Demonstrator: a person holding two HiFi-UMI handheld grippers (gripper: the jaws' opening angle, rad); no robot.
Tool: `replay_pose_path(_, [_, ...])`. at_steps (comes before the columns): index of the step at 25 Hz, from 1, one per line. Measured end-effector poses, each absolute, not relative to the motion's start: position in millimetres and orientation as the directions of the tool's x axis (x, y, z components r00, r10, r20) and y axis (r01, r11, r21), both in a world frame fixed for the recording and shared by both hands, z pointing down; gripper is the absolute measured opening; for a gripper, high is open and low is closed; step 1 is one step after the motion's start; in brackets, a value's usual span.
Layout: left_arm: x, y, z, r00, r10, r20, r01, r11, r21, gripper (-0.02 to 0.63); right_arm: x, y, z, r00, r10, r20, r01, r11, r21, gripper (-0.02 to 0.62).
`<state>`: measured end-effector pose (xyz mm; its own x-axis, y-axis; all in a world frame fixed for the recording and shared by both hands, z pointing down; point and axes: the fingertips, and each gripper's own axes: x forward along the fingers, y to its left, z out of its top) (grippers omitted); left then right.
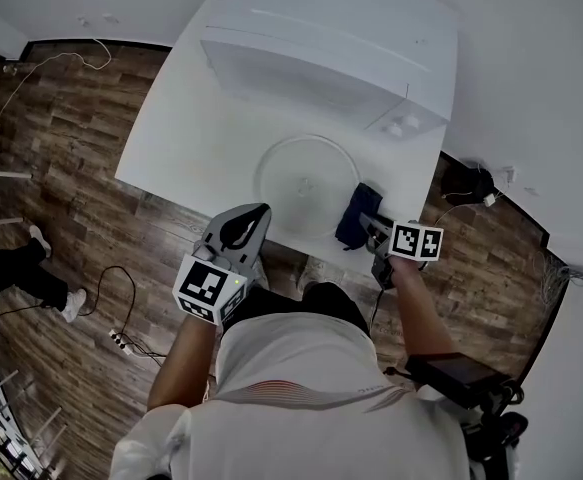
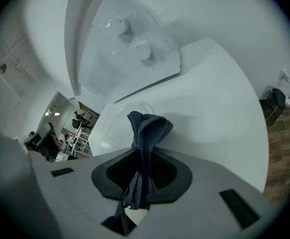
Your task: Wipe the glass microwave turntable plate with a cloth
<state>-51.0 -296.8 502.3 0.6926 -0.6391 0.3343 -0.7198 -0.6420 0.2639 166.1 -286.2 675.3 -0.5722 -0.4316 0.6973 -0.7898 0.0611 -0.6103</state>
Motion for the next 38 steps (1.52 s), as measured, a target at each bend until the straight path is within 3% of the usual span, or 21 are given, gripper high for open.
replay_pose_path(8, [-45.0,-287.8,498.1,0.687,-0.646,0.332,-0.725,-0.642,0.251,0.011,162.6,-285.5,651.4,-0.599,-0.490,0.634,-0.770,0.132,-0.625,0.061])
replay_pose_path(16, [-73.6,-278.7,475.9,0.676,-0.679,0.287,-0.736,-0.640,0.219,0.011,115.8,-304.0,526.5,-0.662,-0.696,0.278,-0.687,0.415,-0.597,0.061])
replay_pose_path(22, [-108.1,-266.6,457.3,0.704,-0.673,0.226,-0.710,-0.665,0.229,0.011,79.5,-293.4,437.1,-0.613,-0.788,0.067,-0.697,0.498,-0.516,0.061])
replay_pose_path(31, [-148.7,-255.7,443.5,0.723,-0.669,0.172,-0.690,-0.685,0.234,0.011,58.2,-257.7,370.5,-0.549,-0.835,-0.030,-0.769,0.519,-0.373,0.061])
replay_pose_path(38, [-137.2,-227.6,412.2,0.714,-0.689,0.125,-0.698,-0.688,0.197,0.011,67.1,-223.3,345.7,-0.559,-0.827,-0.059,-0.787,0.552,-0.275,0.061])
